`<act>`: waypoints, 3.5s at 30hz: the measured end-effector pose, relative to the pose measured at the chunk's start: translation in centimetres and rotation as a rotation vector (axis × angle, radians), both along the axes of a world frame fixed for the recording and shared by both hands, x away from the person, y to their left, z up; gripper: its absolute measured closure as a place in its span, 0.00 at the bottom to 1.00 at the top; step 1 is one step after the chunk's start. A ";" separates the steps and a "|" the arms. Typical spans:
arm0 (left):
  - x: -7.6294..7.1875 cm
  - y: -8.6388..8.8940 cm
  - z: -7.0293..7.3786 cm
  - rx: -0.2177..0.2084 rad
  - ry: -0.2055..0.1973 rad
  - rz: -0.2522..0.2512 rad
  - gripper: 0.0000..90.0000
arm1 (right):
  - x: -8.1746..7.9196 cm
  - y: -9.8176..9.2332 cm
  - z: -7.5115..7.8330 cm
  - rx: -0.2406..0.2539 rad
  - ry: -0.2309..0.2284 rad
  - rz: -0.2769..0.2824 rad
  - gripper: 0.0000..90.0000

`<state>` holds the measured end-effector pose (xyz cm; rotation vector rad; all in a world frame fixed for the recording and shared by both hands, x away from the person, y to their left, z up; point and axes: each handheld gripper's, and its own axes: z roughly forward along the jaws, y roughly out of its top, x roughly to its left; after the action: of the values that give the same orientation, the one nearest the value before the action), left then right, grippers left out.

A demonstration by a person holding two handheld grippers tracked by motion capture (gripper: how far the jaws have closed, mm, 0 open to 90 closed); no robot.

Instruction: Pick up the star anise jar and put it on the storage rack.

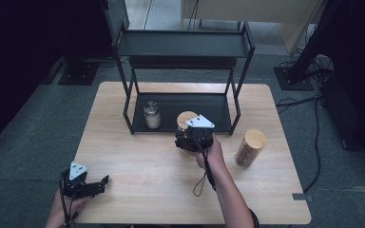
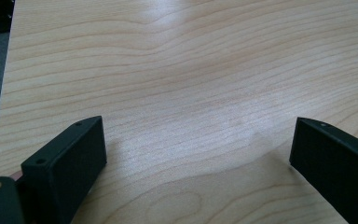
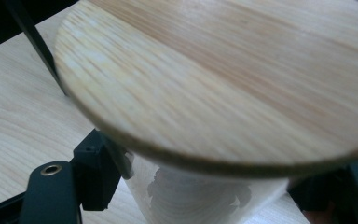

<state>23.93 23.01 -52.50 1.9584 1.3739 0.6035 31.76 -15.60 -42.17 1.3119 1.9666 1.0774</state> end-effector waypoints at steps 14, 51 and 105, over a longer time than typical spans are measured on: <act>0.0 0.0 0.0 -0.001 0.000 -0.003 0.04 | 1.8 0.0 0.9 -0.004 -0.005 -0.025 0.28; 0.0 0.0 0.0 -0.003 0.000 -0.002 0.04 | 6.4 1.0 1.5 -0.026 0.003 -0.035 0.28; 0.0 0.0 0.0 0.000 0.000 -0.005 0.04 | 11.5 2.5 -2.0 -0.028 0.004 -0.042 0.27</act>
<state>23.92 23.00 -52.50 1.9615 1.3693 0.6010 43.26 -13.08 -44.14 1.3354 1.9421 1.0245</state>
